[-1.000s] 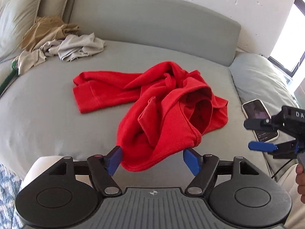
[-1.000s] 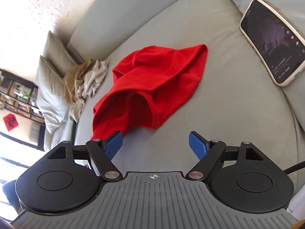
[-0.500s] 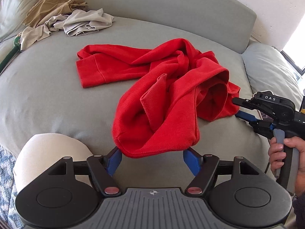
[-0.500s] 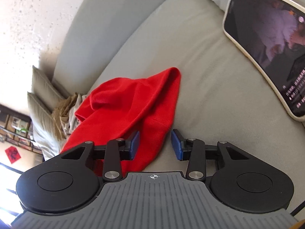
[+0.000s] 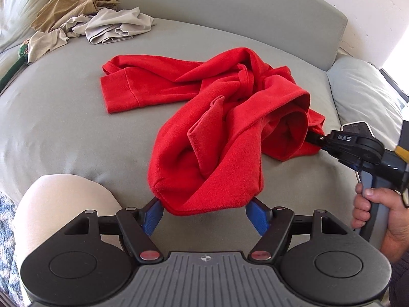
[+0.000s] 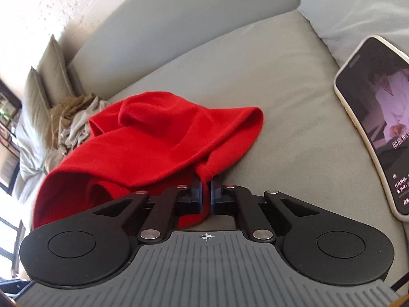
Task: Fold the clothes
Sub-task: 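Hold the shirt with both grippers and pull it apart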
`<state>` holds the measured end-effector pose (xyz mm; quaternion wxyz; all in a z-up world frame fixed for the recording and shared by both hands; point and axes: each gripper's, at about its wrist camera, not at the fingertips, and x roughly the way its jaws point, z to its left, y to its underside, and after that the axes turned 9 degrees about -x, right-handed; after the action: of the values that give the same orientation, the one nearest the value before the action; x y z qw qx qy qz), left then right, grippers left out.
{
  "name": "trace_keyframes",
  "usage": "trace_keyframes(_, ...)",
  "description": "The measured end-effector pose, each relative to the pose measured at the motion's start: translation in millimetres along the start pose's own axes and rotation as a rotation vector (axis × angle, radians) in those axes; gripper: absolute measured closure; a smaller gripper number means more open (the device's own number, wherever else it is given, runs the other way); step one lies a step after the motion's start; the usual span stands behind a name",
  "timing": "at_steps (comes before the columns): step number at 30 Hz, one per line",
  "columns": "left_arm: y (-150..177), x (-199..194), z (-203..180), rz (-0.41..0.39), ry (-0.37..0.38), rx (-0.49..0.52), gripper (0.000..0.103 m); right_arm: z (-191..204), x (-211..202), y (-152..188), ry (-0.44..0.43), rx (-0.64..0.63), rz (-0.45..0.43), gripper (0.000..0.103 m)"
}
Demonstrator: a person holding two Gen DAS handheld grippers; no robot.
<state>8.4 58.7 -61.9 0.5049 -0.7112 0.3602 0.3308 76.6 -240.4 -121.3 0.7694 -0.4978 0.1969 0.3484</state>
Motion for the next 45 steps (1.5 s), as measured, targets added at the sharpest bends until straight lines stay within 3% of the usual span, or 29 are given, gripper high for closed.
trace_keyframes(5,2,-7,3,-0.008,0.013,0.003,0.032,-14,-55,6,0.027,0.118,-0.032,0.098)
trace_keyframes(8,5,-8,1,0.008,0.028,0.024,0.030,-32,-95,13,0.099,0.164,-0.058,0.098)
trace_keyframes(10,8,-7,-1,0.026,0.033,0.044,0.029,-45,-111,19,0.169,0.190,-0.028,0.098)
trace_keyframes(13,14,-9,-1,0.067,0.036,0.065,0.029,-53,-110,26,0.218,0.189,0.030,0.098)
trace_keyframes(16,18,-19,6,0.064,0.039,0.028,0.029,-49,-98,29,0.187,0.177,0.091,0.098)
trace_keyframes(20,12,-25,20,0.002,-0.026,-0.073,0.032,-42,-90,34,0.162,0.146,0.124,0.097)
trace_keyframes(24,2,-12,22,-0.018,-0.087,-0.089,0.036,-44,-90,37,0.147,0.161,0.123,0.097)
trace_keyframes(28,-8,8,19,-0.010,-0.085,-0.059,0.045,-50,-89,39,0.123,0.183,0.116,0.097)
trace_keyframes(30,-11,17,18,0.002,-0.065,-0.049,0.056,-52,-89,39,0.112,0.193,0.113,0.097)
trace_keyframes(32,-11,21,16,0.021,-0.047,-0.031,0.076,-53,-89,40,0.105,0.196,0.113,0.097)
trace_keyframes(35,-10,21,13,0.016,-0.040,-0.005,0.090,-54,-88,39,0.101,0.190,0.116,0.096)
trace_keyframes(39,-10,23,15,0.021,-0.011,-0.035,0.090,-53,-86,39,0.099,0.178,0.118,0.096)
trace_keyframes(41,-11,25,16,0.022,0.000,-0.047,0.073,-53,-85,39,0.097,0.170,0.119,0.095)
trace_keyframes(42,-11,25,16,0.023,0.006,-0.053,0.070,-53,-85,39,0.091,0.165,0.117,0.093)
trace_keyframes(45,-12,28,16,0.026,0.022,-0.071,0.073,-54,-85,41,0.081,0.148,0.101,0.092)
